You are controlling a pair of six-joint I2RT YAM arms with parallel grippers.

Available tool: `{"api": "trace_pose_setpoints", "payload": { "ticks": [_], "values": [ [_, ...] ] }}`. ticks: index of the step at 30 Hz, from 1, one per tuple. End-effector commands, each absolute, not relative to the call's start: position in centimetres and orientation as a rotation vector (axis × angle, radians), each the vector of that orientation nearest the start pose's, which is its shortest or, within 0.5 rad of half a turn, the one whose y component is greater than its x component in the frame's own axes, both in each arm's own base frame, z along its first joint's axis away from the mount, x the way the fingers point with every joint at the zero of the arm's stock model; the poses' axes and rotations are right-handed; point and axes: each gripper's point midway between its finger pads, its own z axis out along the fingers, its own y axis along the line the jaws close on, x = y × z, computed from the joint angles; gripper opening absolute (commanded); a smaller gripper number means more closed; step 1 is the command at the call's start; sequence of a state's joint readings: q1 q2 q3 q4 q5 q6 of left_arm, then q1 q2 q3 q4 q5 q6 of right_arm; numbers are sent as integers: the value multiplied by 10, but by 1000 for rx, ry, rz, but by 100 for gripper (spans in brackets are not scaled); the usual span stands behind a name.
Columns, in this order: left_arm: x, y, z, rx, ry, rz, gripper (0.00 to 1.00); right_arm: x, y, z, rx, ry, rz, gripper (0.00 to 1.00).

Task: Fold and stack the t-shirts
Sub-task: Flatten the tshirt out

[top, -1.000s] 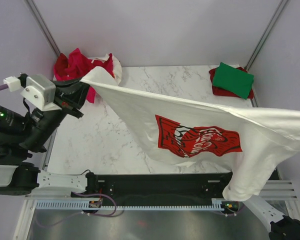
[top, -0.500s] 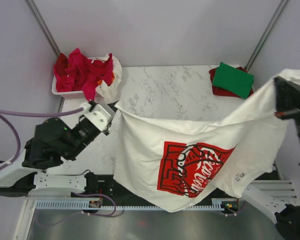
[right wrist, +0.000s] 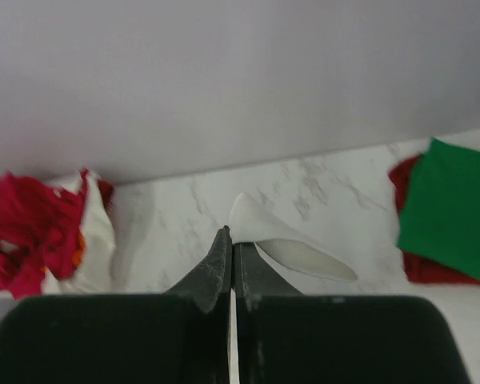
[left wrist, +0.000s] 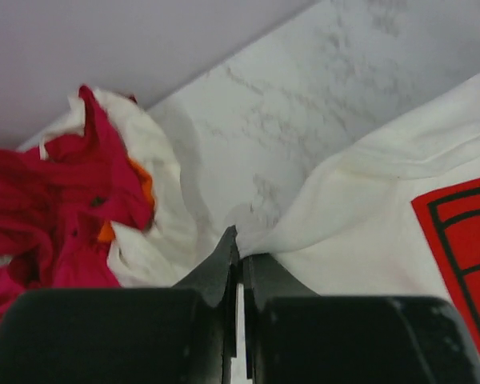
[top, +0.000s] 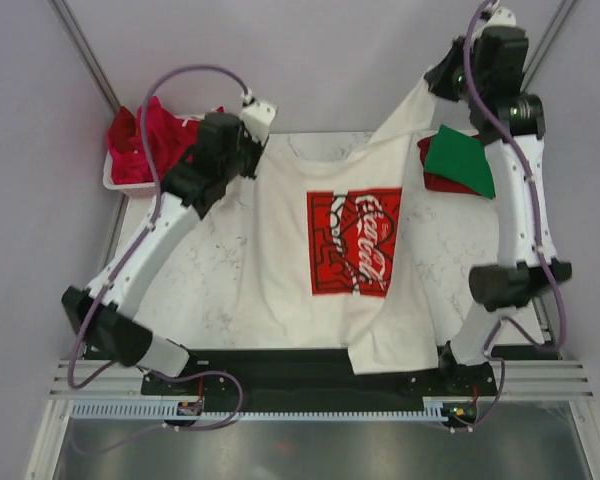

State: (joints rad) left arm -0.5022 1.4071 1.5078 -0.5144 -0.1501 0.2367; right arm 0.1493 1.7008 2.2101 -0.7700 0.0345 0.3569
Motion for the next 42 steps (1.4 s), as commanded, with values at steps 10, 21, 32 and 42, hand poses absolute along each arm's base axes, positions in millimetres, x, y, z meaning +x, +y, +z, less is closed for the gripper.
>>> {"api": "trace_pose_setpoints", "payload": {
  "ticks": [10,21,32,42],
  "values": [
    [365,-164,603,441,1358,-297,2,300,49,695,-116,1003,623,0],
    [301,-151,379,463,1700,-399,2,282,60,491,54,1356,604,0],
    [159,-119,495,457,1180,-543,2,72,67,664,-207,840,450,0],
    [32,-87,591,539,770,-534,2,-106,34,708,-240,460,441,0]
  ]
}}
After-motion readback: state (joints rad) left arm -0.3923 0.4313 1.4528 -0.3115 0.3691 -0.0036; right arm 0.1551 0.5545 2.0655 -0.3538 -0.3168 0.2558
